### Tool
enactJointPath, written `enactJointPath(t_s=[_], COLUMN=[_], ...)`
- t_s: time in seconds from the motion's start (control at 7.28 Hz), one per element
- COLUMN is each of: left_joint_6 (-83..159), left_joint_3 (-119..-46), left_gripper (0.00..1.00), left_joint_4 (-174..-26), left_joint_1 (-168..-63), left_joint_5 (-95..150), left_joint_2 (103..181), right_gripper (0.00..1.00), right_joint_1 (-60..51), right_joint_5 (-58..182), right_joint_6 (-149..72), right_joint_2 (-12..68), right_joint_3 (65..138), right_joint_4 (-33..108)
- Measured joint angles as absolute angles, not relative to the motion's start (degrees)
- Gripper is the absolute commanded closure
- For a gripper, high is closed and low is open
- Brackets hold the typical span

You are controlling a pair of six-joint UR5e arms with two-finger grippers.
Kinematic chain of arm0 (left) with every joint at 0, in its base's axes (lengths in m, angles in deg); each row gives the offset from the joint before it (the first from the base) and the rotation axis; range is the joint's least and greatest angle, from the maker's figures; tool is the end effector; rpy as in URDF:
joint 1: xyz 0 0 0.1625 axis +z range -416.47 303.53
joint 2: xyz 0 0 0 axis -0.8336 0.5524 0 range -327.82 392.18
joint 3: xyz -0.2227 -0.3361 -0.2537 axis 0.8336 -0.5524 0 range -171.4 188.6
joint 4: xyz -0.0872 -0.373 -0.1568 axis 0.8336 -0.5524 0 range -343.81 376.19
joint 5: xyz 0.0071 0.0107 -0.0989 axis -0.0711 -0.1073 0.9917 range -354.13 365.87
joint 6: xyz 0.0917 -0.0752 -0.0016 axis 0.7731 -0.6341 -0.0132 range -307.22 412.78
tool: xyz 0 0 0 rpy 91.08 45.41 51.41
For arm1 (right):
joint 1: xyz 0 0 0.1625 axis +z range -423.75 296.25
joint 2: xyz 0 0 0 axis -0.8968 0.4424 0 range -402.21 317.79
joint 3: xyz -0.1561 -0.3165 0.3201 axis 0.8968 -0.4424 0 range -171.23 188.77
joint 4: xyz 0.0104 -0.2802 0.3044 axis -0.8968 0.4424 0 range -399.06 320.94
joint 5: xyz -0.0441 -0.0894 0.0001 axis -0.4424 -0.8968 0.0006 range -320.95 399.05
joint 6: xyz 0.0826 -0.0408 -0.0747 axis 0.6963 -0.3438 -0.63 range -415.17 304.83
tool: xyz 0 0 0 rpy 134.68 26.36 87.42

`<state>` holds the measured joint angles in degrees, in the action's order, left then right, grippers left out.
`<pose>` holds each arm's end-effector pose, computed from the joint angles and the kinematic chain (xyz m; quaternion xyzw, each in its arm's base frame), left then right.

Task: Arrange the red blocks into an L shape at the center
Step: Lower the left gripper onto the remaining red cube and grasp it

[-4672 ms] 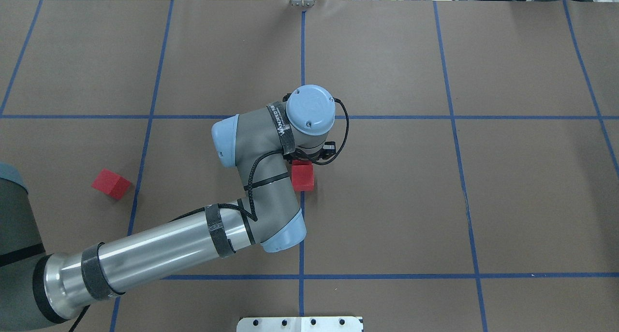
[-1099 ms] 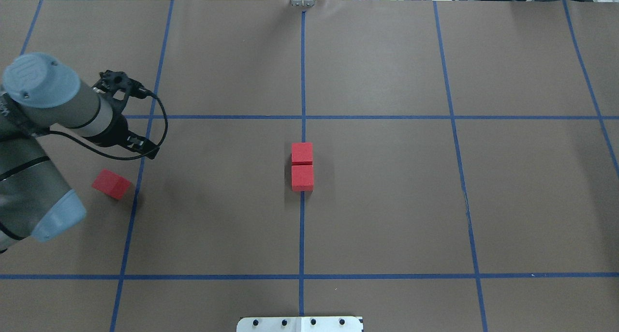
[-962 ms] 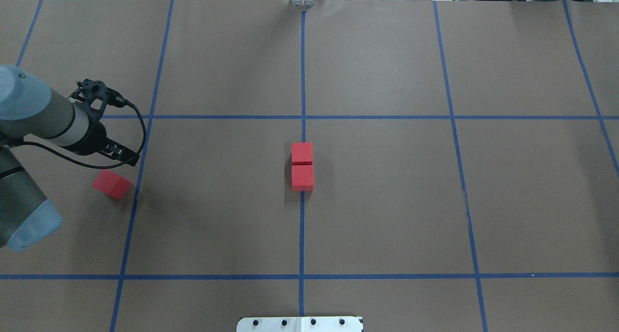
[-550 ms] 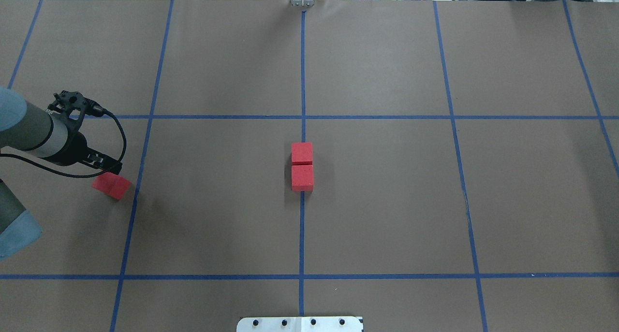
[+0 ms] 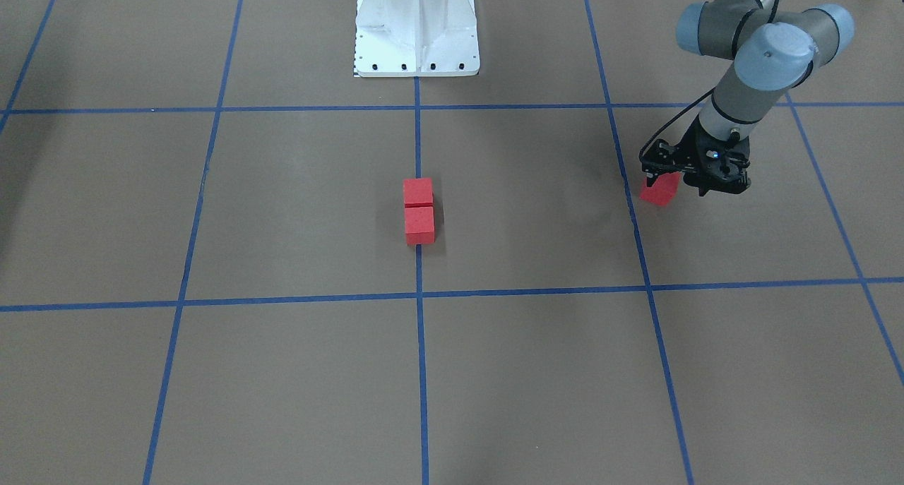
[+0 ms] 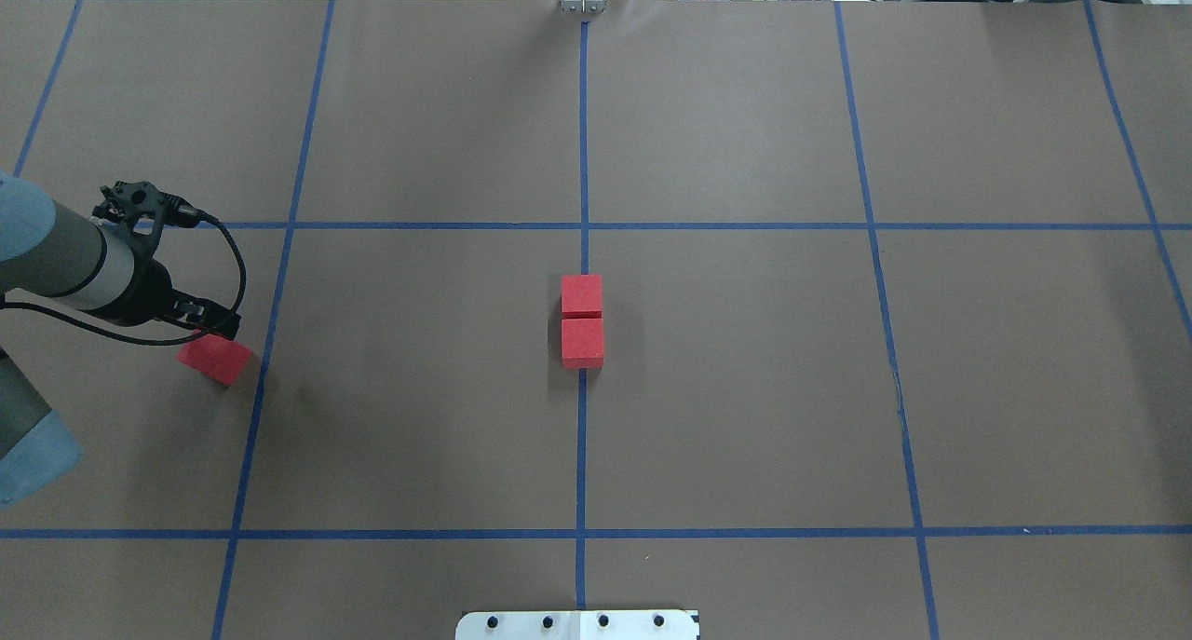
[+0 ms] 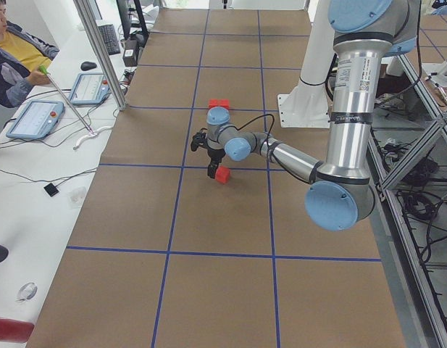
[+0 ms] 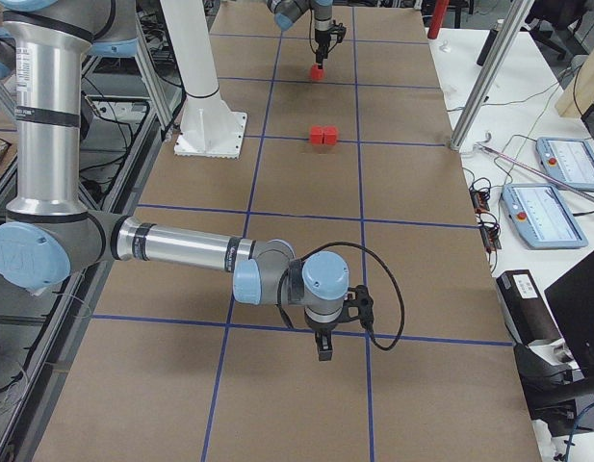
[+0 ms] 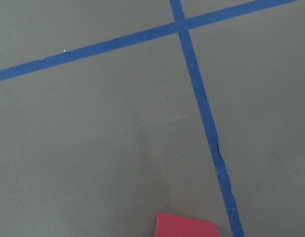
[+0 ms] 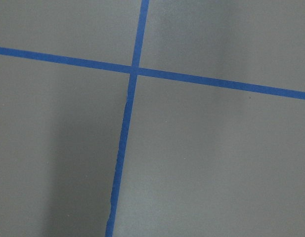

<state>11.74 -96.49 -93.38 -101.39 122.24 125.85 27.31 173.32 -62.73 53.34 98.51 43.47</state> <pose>0.3294 -0.4425 0.5334 0.0865 0.3756 0.1073 0.9165 0.0587 -0.4448 0.7584 0.0417 -0.3747 -0.0580 0.9244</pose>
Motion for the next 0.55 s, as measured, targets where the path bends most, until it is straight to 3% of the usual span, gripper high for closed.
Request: enactJointPath(t_s=[0.55], left_joint_6=[17.49], left_joint_3=[-96.21], left_gripper=[0.00], left_joint_4=[-94.73], left_joint_1=[-100.13], left_joint_5=[122.24], left_joint_2=[125.34], right_gripper=[0.00], right_joint_1=[27.31], right_joint_5=[173.26], right_joint_6=[-62.63], right_joint_2=[53.17], right_joint_3=[98.50], right_joint_4=[43.47])
